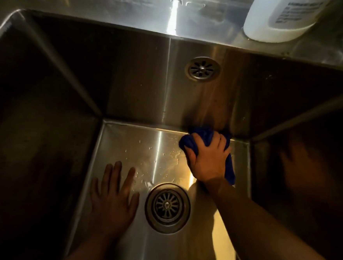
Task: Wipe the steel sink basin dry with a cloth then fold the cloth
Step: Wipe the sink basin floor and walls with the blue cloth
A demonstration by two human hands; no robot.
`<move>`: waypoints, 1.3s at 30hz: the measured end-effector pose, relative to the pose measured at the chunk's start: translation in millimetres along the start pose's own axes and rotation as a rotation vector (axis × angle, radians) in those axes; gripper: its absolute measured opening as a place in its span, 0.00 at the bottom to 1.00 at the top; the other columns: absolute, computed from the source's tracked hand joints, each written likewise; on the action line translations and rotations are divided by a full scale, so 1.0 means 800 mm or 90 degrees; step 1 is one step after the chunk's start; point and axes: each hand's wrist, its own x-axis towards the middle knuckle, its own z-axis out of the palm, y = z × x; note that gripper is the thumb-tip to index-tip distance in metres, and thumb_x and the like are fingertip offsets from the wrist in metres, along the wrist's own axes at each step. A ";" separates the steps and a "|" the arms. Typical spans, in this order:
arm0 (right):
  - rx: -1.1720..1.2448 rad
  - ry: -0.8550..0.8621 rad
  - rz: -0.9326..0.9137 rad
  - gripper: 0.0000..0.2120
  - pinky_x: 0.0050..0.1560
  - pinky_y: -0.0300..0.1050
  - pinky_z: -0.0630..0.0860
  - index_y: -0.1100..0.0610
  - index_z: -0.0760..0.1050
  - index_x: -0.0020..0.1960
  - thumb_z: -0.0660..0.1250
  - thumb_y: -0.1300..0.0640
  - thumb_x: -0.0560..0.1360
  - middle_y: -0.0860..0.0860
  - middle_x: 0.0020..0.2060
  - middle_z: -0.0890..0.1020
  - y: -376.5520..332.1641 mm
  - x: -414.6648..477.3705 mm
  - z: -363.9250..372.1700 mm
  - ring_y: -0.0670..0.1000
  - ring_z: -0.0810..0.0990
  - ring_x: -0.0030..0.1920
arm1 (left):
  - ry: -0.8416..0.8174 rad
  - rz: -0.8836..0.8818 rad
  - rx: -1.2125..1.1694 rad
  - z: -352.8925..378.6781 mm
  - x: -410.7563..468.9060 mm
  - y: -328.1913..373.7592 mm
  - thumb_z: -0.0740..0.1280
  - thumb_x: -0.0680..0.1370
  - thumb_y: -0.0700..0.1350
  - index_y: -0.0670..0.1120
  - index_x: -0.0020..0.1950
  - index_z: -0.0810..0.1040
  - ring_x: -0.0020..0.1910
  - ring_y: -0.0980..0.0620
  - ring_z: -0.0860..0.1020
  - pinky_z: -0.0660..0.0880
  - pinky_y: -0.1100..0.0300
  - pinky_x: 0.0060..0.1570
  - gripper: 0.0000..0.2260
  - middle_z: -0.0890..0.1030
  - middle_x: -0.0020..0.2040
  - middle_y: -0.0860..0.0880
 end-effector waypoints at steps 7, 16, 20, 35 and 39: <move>0.102 0.060 0.064 0.22 0.59 0.65 0.65 0.48 0.69 0.67 0.56 0.42 0.75 0.65 0.58 0.71 0.010 -0.042 -0.043 0.63 0.66 0.58 | -0.001 0.007 0.001 0.015 0.002 -0.009 0.55 0.73 0.60 0.56 0.77 0.57 0.77 0.45 0.51 0.52 0.38 0.69 0.32 0.52 0.79 0.47; 0.179 -0.266 0.181 0.14 0.59 0.33 0.60 0.44 0.71 0.62 0.55 0.45 0.79 0.44 0.61 0.77 0.039 -0.239 -0.052 0.47 0.71 0.66 | -0.020 -0.011 0.001 0.016 0.003 -0.010 0.54 0.73 0.60 0.58 0.76 0.57 0.78 0.46 0.50 0.51 0.39 0.69 0.30 0.50 0.79 0.49; 0.141 -0.284 0.231 0.24 0.69 0.48 0.58 0.53 0.69 0.70 0.64 0.53 0.73 0.44 0.70 0.70 0.022 -0.278 -0.026 0.47 0.68 0.70 | -0.005 -0.006 -0.009 0.012 0.002 -0.006 0.54 0.74 0.60 0.57 0.76 0.58 0.78 0.46 0.50 0.52 0.39 0.69 0.30 0.52 0.79 0.48; -0.011 0.056 0.100 0.21 0.58 0.64 0.69 0.53 0.69 0.64 0.60 0.46 0.74 0.66 0.63 0.69 0.061 -0.060 -0.021 0.68 0.71 0.60 | 0.003 -0.010 -0.029 0.002 0.002 -0.001 0.53 0.74 0.59 0.55 0.76 0.60 0.77 0.45 0.52 0.55 0.39 0.67 0.29 0.54 0.79 0.47; -0.031 0.113 0.150 0.19 0.56 0.68 0.66 0.55 0.68 0.59 0.66 0.50 0.72 0.66 0.58 0.70 0.062 0.005 -0.010 0.67 0.70 0.57 | 0.001 0.002 -0.016 0.008 0.002 -0.006 0.48 0.76 0.62 0.57 0.77 0.55 0.78 0.45 0.50 0.53 0.39 0.68 0.29 0.51 0.79 0.48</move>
